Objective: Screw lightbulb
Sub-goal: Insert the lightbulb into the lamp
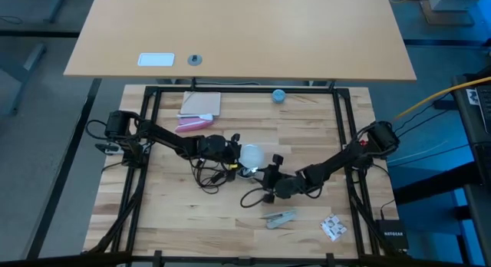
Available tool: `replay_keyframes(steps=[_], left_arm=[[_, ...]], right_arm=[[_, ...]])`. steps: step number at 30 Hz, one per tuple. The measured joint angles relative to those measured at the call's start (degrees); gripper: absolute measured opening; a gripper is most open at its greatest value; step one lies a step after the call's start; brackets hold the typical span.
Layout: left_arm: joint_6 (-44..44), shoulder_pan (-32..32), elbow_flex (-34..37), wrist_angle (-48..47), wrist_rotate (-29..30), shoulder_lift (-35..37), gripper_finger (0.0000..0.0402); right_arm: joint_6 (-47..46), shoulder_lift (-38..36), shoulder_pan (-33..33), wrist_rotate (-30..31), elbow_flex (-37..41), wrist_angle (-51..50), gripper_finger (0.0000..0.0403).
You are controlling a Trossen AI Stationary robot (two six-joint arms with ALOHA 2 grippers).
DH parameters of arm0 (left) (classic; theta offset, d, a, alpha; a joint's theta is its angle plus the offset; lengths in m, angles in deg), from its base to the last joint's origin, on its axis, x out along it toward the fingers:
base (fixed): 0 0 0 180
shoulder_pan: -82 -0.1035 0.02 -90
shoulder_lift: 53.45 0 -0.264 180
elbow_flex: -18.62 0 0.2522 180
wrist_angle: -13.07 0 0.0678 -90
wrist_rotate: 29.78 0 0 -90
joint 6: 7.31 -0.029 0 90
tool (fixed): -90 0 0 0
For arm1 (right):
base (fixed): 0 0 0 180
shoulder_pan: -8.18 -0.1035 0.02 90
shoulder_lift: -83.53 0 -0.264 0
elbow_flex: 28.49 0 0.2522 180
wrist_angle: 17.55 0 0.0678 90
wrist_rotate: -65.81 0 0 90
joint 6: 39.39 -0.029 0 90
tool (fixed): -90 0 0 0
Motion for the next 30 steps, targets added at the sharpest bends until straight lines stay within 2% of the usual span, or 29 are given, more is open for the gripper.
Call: replay_keyframes(steps=[10, 21, 30], left_arm=[[1.6, 0.0, -1.3, 1.2, 2.0, 0.0, 0.015], [9.1, 0.0, -1.4, 1.5, 9.4, -1.3, 0.015], [12.9, 0.0, -1.4, 6.3, 9.4, -5.4, 0.015]], right_arm=[[0.1, 0.1, 0.1, 0.4, 0.0, -2.0, 0.0154], [-0.2, 3.6, 0.1, 0.5, 0.0, -1.4, 0.0154], [0.0, 4.1, 0.1, 4.1, 0.0, -0.6, 0.0154]])
